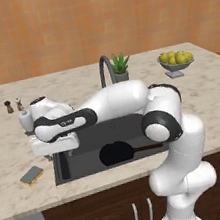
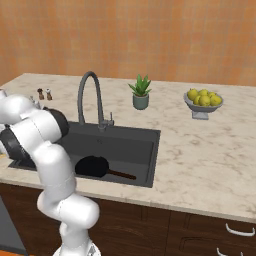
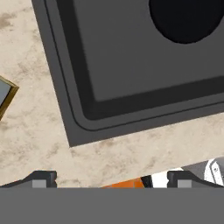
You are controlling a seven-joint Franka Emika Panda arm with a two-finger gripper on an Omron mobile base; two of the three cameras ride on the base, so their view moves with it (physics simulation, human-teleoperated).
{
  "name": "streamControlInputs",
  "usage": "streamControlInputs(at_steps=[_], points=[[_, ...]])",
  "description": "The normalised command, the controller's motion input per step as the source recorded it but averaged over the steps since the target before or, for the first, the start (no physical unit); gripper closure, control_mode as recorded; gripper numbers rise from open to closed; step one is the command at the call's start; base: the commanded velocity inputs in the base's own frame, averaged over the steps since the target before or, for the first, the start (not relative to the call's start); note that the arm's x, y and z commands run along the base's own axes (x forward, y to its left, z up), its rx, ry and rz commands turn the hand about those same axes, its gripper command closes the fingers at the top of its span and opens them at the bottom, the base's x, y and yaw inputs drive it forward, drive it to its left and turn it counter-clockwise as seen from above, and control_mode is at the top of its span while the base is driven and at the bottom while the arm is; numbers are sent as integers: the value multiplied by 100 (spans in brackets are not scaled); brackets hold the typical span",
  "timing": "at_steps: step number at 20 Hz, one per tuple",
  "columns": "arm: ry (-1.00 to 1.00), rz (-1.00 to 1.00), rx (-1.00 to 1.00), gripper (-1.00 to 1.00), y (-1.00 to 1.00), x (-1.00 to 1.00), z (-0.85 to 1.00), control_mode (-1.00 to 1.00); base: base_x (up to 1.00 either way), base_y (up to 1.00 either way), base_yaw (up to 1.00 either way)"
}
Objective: Pick the pan and sponge and place them into the sink. Then turn on the water.
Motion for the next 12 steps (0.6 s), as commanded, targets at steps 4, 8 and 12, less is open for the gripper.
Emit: streamControlInputs(at_steps=[4, 8, 12], points=[[0, -5, 0, -100, 48, 0, -21, -100, 0, 0, 0], [-1, -10, 0, -100, 51, 0, -28, -100, 0, 0, 0], [0, -11, 3, -100, 26, 2, -17, -100, 0, 0, 0]])
